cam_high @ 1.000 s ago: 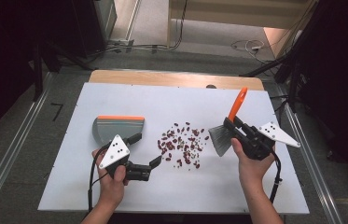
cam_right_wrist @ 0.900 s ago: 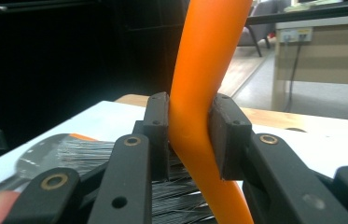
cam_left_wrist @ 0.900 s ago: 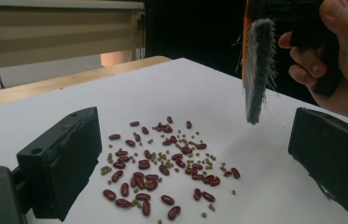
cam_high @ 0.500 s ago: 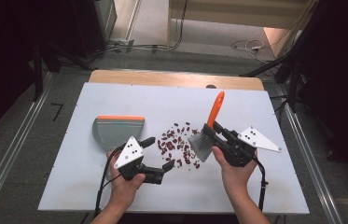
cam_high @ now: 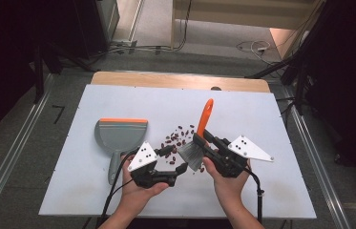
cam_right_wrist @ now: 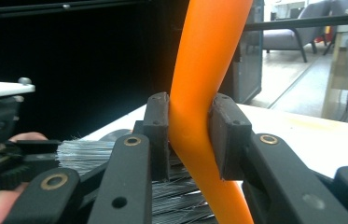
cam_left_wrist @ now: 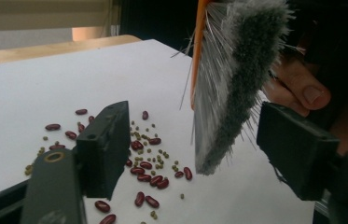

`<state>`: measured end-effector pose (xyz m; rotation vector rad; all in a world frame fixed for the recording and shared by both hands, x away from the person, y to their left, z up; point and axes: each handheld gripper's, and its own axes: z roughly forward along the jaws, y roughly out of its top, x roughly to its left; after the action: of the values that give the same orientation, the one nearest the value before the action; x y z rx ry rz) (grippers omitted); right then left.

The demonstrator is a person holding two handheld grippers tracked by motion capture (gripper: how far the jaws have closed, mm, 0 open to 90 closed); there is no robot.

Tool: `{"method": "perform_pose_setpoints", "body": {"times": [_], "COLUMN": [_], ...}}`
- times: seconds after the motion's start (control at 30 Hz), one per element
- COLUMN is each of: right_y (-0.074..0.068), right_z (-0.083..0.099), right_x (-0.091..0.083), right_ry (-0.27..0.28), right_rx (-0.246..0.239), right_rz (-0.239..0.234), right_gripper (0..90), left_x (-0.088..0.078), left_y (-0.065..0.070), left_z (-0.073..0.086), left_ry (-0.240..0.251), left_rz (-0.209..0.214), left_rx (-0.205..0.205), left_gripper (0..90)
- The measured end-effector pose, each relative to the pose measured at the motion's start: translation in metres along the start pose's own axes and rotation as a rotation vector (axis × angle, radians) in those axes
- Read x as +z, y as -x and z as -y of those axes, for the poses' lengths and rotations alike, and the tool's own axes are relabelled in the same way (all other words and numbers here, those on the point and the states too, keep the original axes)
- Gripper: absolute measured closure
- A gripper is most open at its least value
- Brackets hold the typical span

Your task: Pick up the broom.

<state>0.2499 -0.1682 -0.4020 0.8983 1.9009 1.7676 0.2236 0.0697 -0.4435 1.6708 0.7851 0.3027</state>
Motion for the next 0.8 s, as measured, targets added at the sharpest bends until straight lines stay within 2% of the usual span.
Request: {"method": "perform_pose_setpoints", "body": {"times": [0.1,0.2,0.3,0.5,0.57,0.63,0.73,0.8], "right_y": [-0.007,-0.012,-0.017,-0.021,-0.021,-0.021,-0.019,-0.018], "right_z": [0.001,0.003,0.004,0.004,0.004,0.004,0.004,0.004], "right_x": [0.002,0.004,0.006,0.006,0.006,0.006,0.008,0.009], "right_ry": [-0.006,-0.009,-0.012,-0.003,-0.004,-0.008,-0.016,-0.025], "right_rx": [-0.01,-0.017,-0.021,-0.027,-0.028,-0.025,-0.018,-0.015], "right_rz": [-0.013,-0.026,-0.037,-0.031,-0.032,-0.032,-0.052,-0.068], "right_gripper": [68.6,68.6,68.6,68.6,68.6,68.5,68.2,67.8], "left_x": [0.003,0.006,0.009,0.013,0.013,0.013,0.011,0.009], "left_y": [0.002,0.004,0.004,0.006,0.005,0.003,0.001,-0.001], "left_z": [0.001,0.002,0.003,0.005,0.005,0.004,0.004,0.002], "left_ry": [-0.006,-0.026,-0.048,-0.078,-0.086,-0.092,-0.101,-0.112], "left_rz": [0.009,0.022,0.023,0.051,0.051,0.063,0.065,0.06], "left_rx": [-0.015,-0.01,-0.028,-0.029,-0.041,-0.05,-0.041,-0.018], "left_gripper": [38.6,45.1,53.2,71.7,79.0,82.7,84.9,85.4]}}
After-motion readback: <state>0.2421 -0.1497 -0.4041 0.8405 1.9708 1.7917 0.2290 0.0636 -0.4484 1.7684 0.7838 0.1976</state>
